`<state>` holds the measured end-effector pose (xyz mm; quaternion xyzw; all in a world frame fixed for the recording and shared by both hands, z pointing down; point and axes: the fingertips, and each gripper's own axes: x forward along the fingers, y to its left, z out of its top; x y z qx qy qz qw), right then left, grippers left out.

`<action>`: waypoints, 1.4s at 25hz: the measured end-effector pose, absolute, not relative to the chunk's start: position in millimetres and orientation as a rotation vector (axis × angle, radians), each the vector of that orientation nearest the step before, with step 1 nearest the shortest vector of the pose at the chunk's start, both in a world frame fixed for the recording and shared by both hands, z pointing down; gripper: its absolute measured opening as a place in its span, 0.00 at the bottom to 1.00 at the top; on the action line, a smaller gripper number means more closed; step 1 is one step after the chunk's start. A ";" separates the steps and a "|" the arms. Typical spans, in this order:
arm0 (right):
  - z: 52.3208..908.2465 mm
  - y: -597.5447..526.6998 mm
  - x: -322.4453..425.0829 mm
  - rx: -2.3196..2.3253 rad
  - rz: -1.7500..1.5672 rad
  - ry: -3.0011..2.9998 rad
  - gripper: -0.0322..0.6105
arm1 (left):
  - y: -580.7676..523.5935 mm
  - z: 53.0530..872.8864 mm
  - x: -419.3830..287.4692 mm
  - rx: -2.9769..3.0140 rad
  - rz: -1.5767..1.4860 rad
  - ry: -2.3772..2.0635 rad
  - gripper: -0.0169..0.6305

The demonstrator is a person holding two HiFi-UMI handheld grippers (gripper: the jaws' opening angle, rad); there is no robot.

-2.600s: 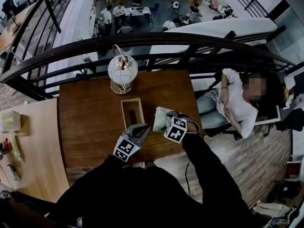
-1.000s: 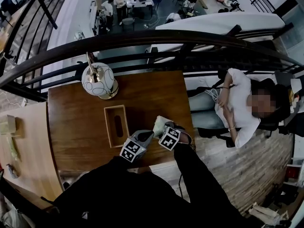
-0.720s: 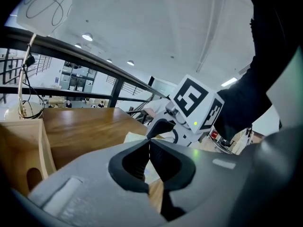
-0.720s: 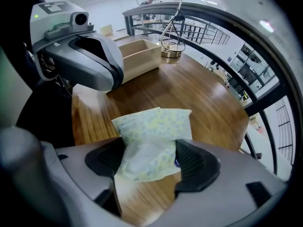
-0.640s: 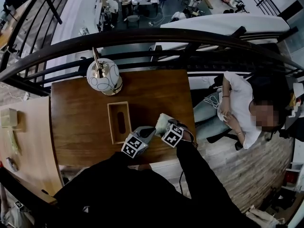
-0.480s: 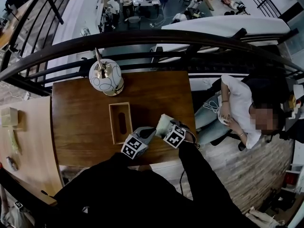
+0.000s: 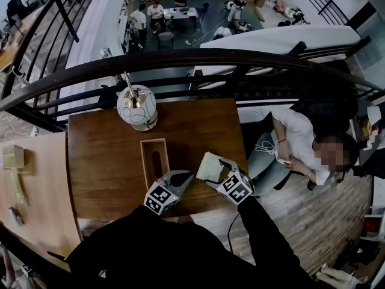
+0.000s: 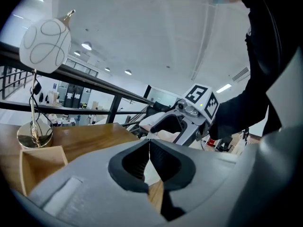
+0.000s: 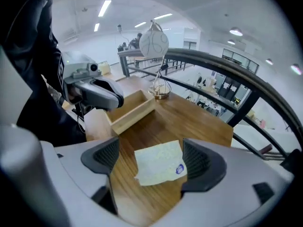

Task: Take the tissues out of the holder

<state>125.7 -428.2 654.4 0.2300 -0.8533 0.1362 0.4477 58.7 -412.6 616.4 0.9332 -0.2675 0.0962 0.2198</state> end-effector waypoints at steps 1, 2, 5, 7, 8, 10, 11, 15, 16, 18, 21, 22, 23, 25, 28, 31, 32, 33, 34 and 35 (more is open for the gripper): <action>641.9 -426.3 121.7 0.599 0.348 -2.162 0.69 | -409.5 607.2 55.0 2.589 0.254 -0.735 0.04; 628.8 -423.4 117.4 0.629 0.363 -2.215 0.68 | -406.3 597.7 51.1 2.601 0.247 -0.732 0.04; 590.0 -411.0 101.1 0.698 0.405 -2.383 0.68 | -396.0 571.8 37.2 2.636 0.223 -0.731 0.04; 567.9 -400.0 87.0 0.728 0.429 -2.490 0.68 | -388.0 558.0 25.5 2.653 0.201 -0.736 0.04; 557.6 -394.0 79.3 0.739 0.442 -2.540 0.68 | -383.8 551.2 19.5 2.662 0.190 -0.739 0.04; 536.0 -382.2 64.2 0.755 0.459 -2.634 0.67 | -375.5 536.0 8.9 2.677 0.165 -0.746 0.04; 525.0 -376.7 57.5 0.762 0.457 -2.675 0.65 | -371.4 527.4 4.6 2.684 0.152 -0.750 0.04; 483.8 -357.2 32.7 0.766 0.427 -2.816 0.49 | -355.0 492.0 -10.3 2.726 0.107 -0.774 0.04; 475.1 -353.2 26.6 0.762 0.418 -2.849 0.45 | -351.7 484.1 -13.9 2.735 0.094 -0.781 0.04; 460.6 -346.7 16.7 0.764 0.396 -2.900 0.35 | -346.4 469.9 -20.6 2.744 0.063 -0.795 0.04; 442.8 -340.4 6.2 0.795 0.371 -2.955 0.17 | -339.8 451.1 -30.2 2.754 0.030 -0.815 0.04; 438.3 -339.5 3.1 0.808 0.364 -2.966 0.11 | -338.2 445.8 -33.3 2.762 0.025 -0.822 0.04; 435.0 -338.8 -0.1 0.817 0.357 -2.974 0.06 | -336.9 441.2 -36.3 2.771 0.021 -0.828 0.04; 432.0 -337.2 -7.1 0.820 0.336 -2.978 0.06 | -334.8 434.5 -41.8 2.777 0.010 -0.841 0.04; 429.9 -334.3 -16.6 0.803 0.306 -2.980 0.06 | -331.2 428.8 -48.2 2.796 0.010 -0.848 0.04; 429.3 -332.5 -22.4 0.784 0.289 -2.974 0.06 | -328.3 422.5 -51.1 2.792 -0.006 -0.849 0.04; 429.1 -332.5 -23.5 0.780 0.287 -2.972 0.06 | -328.0 420.6 -51.7 2.792 -0.012 -0.851 0.04; 428.5 -332.7 -24.3 0.777 0.286 -2.972 0.06 | -327.9 418.9 -52.1 2.795 -0.015 -0.853 0.04; 427.5 -333.2 -24.8 0.775 0.285 -2.972 0.06 | -328.1 417.5 -52.2 2.798 -0.016 -0.854 0.04; 426.7 -333.8 -25.3 0.774 0.282 -2.972 0.06 | -328.5 416.5 -52.2 2.799 -0.016 -0.853 0.04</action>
